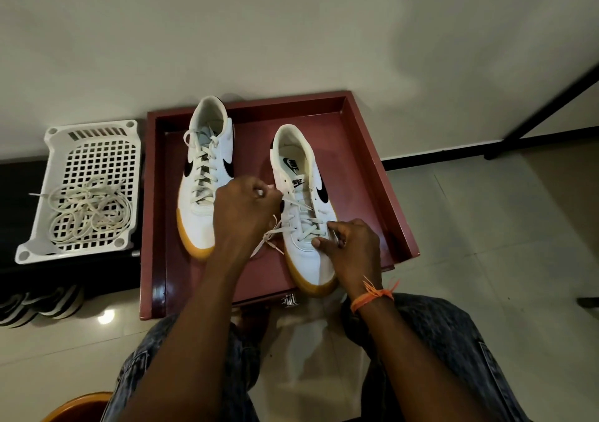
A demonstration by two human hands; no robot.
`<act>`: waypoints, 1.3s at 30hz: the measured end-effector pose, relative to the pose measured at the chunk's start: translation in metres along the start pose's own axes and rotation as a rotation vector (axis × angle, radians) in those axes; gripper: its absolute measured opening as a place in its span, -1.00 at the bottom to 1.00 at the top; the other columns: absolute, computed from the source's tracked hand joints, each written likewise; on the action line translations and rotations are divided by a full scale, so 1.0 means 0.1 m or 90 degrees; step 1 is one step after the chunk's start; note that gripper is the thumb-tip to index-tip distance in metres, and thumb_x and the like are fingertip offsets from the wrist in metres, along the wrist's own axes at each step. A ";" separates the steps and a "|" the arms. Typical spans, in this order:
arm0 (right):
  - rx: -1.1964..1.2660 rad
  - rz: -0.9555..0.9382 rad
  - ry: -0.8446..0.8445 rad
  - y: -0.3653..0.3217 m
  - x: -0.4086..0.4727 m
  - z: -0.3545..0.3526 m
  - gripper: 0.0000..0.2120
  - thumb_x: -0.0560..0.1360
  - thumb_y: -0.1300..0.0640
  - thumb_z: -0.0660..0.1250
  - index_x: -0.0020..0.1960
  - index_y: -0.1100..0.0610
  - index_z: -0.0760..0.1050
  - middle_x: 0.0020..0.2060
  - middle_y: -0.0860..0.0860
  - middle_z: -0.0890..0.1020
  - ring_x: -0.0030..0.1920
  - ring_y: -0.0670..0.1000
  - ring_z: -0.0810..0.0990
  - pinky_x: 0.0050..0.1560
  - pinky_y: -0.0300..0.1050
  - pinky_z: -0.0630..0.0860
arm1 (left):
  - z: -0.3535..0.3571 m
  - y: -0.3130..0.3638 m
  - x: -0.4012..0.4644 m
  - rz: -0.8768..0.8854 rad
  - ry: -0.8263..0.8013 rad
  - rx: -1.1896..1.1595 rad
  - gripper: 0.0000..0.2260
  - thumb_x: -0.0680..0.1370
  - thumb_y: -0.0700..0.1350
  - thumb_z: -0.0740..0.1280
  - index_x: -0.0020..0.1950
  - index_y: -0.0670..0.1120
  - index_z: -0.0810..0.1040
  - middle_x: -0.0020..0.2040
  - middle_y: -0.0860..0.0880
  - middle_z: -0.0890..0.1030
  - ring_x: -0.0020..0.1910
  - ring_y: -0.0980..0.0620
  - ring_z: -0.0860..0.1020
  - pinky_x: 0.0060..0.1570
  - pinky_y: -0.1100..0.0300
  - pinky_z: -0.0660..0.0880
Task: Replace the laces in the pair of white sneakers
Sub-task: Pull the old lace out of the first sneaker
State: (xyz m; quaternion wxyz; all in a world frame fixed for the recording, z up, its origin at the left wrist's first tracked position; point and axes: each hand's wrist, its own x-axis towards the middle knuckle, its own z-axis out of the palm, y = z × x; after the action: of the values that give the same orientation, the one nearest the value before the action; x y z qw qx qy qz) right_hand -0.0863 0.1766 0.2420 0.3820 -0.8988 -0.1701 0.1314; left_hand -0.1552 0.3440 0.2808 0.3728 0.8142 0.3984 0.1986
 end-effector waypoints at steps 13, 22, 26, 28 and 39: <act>-0.025 0.008 -0.011 0.03 0.04 0.02 -0.54 0.36 0.05 0.57 0.22 0.13 0.61 0.05 0.08 0.60 0.02 0.06 0.59 0.02 -0.09 0.57 | 0.35 0.22 -0.21 0.167 -0.070 0.278 -0.69 0.59 -0.07 0.26 0.32 -0.06 0.35 -0.02 -0.13 0.62 -0.07 -0.20 0.61 -0.24 0.04 0.42; -0.033 -0.037 -0.002 0.03 0.08 0.00 -0.62 0.33 0.04 0.58 0.10 0.06 0.59 -0.08 -0.02 0.63 -0.09 -0.01 0.60 -0.12 -0.12 0.59 | 0.60 0.07 -0.07 0.147 -0.185 0.172 -0.84 0.56 -0.12 0.28 -0.04 -0.10 0.66 -0.11 -0.07 0.69 -0.15 -0.08 0.62 -0.14 -0.01 0.59; -0.097 -0.096 0.008 0.01 -0.01 0.09 -0.38 0.45 0.17 0.47 0.46 0.06 0.35 0.12 0.06 0.59 0.10 0.07 0.56 0.05 0.00 0.59 | 0.62 0.04 -0.06 0.169 -0.190 0.143 -0.86 0.54 -0.12 0.28 -0.18 -0.10 0.58 -0.23 -0.03 0.62 -0.23 -0.05 0.57 -0.20 0.00 0.55; -0.116 -0.084 0.004 0.01 -0.02 0.10 -0.40 0.49 0.16 0.44 0.48 0.02 0.34 0.20 0.04 0.54 0.15 0.08 0.53 0.05 0.02 0.59 | 0.63 0.04 -0.06 0.145 -0.184 0.112 -0.89 0.50 -0.13 0.31 -0.22 -0.11 0.52 -0.31 0.02 0.54 -0.31 0.03 0.50 -0.25 0.05 0.50; -0.056 -0.109 0.011 -0.03 0.22 0.04 -0.69 0.55 0.07 0.36 0.28 0.05 0.57 0.01 0.04 0.61 -0.05 0.00 0.60 -0.09 -0.10 0.60 | 0.50 0.06 -0.06 0.143 -0.217 0.026 -0.90 0.44 -0.24 0.39 -0.24 -0.23 0.51 -0.29 -0.10 0.60 -0.30 -0.01 0.53 -0.31 0.17 0.37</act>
State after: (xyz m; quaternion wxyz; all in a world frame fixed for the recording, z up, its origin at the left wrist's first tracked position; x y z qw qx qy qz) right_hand -0.0684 0.1900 0.2392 0.3532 -0.8982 -0.2483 0.0828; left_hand -0.1248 0.3150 0.2531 0.3937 0.8828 0.2400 0.0898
